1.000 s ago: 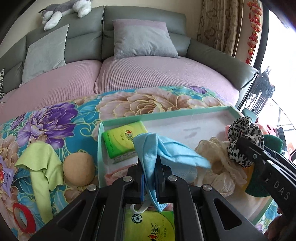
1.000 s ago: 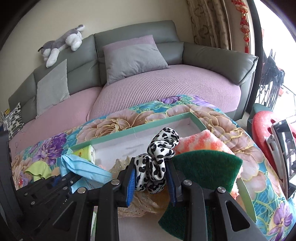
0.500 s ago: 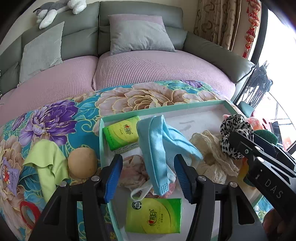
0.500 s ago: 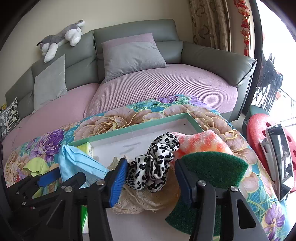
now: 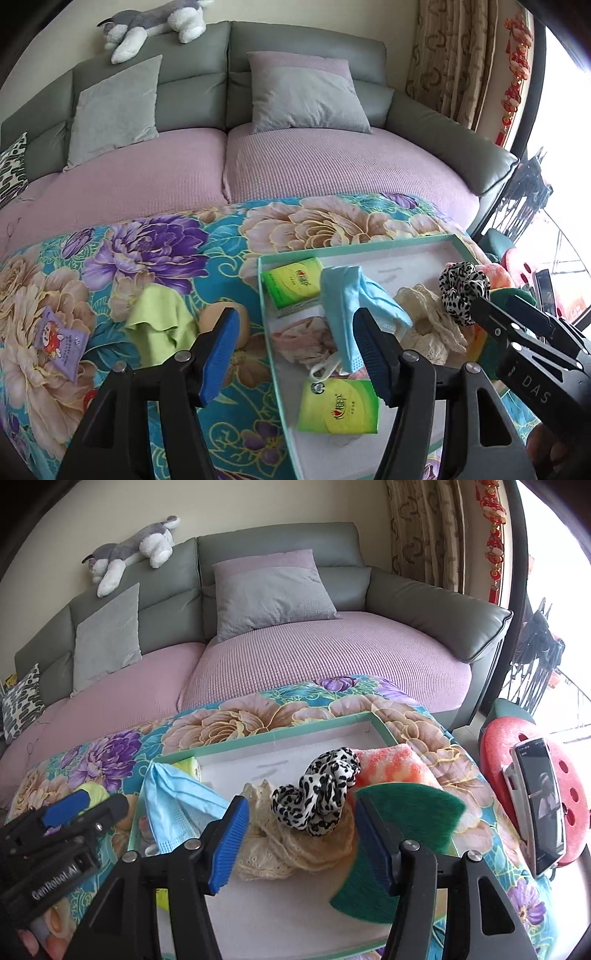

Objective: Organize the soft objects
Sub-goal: 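Open both grippers to drop the face mask and scrunchie into the tray, then move both grippers back toward the remaining items on the bed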

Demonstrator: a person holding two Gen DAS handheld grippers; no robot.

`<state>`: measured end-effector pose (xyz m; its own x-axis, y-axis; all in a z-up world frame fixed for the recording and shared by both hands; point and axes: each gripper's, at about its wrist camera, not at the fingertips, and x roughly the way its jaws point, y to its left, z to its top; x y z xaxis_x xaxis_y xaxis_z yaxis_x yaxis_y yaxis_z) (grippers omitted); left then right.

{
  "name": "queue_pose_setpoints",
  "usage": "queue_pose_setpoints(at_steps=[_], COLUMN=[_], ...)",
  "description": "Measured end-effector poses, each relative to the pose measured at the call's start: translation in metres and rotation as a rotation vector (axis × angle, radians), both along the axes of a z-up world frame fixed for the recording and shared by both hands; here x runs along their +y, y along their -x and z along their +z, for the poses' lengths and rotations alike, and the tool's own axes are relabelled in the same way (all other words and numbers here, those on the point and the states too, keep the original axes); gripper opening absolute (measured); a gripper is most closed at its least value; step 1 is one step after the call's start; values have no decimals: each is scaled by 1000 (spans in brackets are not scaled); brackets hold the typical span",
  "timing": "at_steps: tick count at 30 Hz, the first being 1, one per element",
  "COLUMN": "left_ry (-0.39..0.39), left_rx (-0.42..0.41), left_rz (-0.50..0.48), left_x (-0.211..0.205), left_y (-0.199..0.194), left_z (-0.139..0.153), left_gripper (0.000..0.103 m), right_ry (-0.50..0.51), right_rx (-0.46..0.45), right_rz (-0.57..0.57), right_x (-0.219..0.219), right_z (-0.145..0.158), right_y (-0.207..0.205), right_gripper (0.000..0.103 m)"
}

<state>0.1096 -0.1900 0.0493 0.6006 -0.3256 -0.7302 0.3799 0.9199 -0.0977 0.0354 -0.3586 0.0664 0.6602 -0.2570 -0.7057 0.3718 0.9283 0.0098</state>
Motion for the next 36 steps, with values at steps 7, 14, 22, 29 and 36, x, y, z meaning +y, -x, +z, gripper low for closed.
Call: queue_pose_setpoints(at_steps=[7, 14, 22, 29, 36], left_ry=[-23, -92, -97, -82, -64], left_rx=[10, 40, 66, 81, 27], left_rz=[35, 101, 168, 180, 317], left_x=[7, 14, 30, 44, 109], left_y=[-3, -14, -20, -22, -24], left_z=[-7, -26, -34, -31, -12], left_gripper=[88, 94, 95, 95, 95], right_ry=[20, 28, 28, 34, 0], right_rx=[34, 67, 87, 87, 26], right_rz=[23, -27, -21, 4, 99], right_x=[9, 2, 4, 16, 55], right_z=[-5, -12, -15, -15, -7], right_y=[-4, -6, -9, -13, -24], right_gripper=[78, 103, 103, 103, 103])
